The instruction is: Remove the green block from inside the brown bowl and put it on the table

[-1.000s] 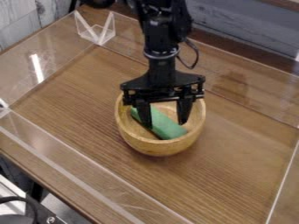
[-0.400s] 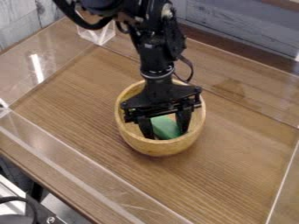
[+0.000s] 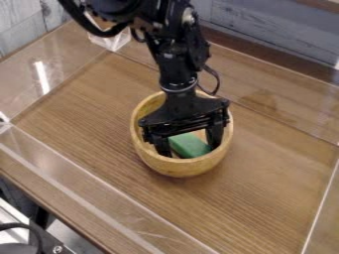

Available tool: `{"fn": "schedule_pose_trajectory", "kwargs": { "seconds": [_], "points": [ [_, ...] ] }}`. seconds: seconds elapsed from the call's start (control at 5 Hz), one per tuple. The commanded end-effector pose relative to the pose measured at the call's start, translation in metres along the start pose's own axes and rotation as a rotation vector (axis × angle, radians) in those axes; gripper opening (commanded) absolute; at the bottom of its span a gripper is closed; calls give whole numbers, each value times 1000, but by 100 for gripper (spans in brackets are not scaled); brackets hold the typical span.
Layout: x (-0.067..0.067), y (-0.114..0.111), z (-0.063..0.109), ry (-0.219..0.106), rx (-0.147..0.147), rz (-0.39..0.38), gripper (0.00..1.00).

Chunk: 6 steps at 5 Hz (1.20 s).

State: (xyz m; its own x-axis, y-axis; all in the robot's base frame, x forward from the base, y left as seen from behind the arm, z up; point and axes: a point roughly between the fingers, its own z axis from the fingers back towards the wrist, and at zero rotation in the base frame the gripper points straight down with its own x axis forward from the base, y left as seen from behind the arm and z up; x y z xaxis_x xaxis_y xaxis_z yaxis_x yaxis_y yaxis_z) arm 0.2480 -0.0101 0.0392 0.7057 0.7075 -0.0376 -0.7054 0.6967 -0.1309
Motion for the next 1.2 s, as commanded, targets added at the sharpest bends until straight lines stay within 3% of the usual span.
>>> {"fn": "schedule_pose_trajectory", "kwargs": {
  "seconds": [0.0, 0.2, 1.0],
  "points": [
    [6, -3, 2, -20, -28, 18, 100],
    [5, -3, -2, -17, -32, 20, 0],
    [-1, -4, 7, 10, -24, -25, 0]
  ]
}}
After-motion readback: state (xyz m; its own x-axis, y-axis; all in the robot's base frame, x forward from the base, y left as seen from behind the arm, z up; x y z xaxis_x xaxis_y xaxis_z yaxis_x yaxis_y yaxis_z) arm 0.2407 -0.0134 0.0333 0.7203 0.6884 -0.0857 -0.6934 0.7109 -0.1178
